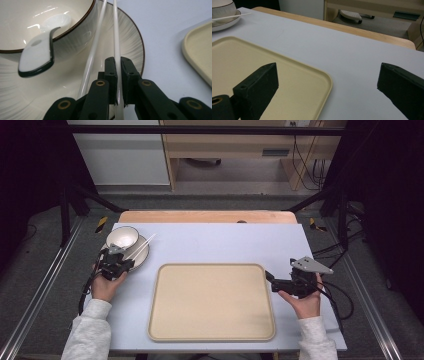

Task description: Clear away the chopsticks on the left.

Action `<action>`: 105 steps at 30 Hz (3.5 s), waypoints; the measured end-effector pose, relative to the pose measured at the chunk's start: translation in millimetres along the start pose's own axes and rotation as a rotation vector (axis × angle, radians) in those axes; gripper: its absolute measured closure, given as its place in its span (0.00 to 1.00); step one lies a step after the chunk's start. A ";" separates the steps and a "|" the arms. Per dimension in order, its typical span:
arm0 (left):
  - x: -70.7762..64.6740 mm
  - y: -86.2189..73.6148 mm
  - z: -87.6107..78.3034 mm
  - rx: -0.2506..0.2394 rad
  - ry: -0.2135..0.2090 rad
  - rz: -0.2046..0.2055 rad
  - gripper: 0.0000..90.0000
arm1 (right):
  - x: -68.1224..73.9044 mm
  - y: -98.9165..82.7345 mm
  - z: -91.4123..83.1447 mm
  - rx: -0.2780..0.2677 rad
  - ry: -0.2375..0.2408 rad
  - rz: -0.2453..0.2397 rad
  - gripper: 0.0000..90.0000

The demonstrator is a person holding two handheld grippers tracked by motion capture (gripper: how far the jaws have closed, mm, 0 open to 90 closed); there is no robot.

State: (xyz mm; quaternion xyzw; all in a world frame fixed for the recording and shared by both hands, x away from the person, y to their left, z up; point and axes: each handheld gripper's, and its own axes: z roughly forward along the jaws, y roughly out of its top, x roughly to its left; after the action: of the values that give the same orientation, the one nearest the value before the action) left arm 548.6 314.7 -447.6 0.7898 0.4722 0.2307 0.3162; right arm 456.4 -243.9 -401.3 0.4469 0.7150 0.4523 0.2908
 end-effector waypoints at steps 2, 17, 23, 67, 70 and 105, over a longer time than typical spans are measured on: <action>-1.6 1.0 -4.1 -0.010 0.003 0.006 0.94 | 0.0 0.3 -1.8 -0.005 0.001 0.007 0.04; -21.5 2.9 -33.9 -0.097 0.029 -0.016 0.94 | -2.7 1.5 -8.0 -0.022 -0.005 0.009 0.04; -39.4 1.2 -45.8 -0.136 0.045 -0.030 0.94 | -4.1 1.7 -10.2 -0.027 -0.008 0.017 0.04; -169.6 -29.1 -87.6 -0.263 0.123 -0.226 0.94 | -5.0 1.7 -15.5 -0.044 -0.011 0.024 0.03; -177.8 -36.9 -84.8 -0.276 0.128 -0.254 0.94 | -4.2 1.3 -13.8 -0.039 -0.006 0.022 0.03; -193.9 -78.2 -42.7 -0.129 0.177 -0.328 0.94 | 1.4 -1.7 -4.3 -0.002 0.003 0.004 0.03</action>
State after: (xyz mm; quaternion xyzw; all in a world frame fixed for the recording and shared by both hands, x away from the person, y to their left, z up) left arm 386.6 181.5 -486.9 0.6569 0.6050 0.2745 0.3566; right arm 451.7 -244.7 -401.1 0.4472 0.7140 0.4545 0.2891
